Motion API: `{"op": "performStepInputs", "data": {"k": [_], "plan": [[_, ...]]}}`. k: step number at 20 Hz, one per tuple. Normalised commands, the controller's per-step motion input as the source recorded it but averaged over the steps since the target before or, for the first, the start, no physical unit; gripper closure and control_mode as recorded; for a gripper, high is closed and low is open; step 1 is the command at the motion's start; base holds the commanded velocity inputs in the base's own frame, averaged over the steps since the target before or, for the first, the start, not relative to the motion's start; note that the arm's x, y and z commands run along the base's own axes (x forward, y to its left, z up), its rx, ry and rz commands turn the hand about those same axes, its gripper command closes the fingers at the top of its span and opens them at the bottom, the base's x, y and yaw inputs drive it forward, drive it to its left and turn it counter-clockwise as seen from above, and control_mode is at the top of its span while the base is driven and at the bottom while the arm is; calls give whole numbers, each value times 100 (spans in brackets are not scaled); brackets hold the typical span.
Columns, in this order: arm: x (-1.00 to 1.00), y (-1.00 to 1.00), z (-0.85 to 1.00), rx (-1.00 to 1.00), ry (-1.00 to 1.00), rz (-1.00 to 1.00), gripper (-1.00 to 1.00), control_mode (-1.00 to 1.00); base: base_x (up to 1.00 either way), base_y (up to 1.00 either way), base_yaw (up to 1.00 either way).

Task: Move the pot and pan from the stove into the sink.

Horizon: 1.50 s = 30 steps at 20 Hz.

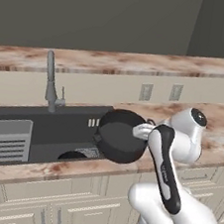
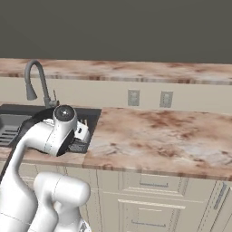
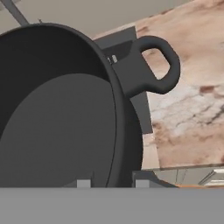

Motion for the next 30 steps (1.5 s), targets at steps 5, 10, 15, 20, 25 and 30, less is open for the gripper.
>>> {"op": "performStepInputs", "data": {"k": [5,10,15,20,25,30], "plan": [[51,55,-2,-5,-2,-11,100,-100,0,0,0],[51,36,0,-2,0,-6,100,-100,0,0,0],[52,10,-1,1,4,3,100,-100,0,0,0],[50,5,-4,4,7,8,100,-100,0,0,0],[27,0,-6,7,7,12,100,-100,0,0,0],[2,0,0,3,2,4,100,-100,0,0,0]]}}
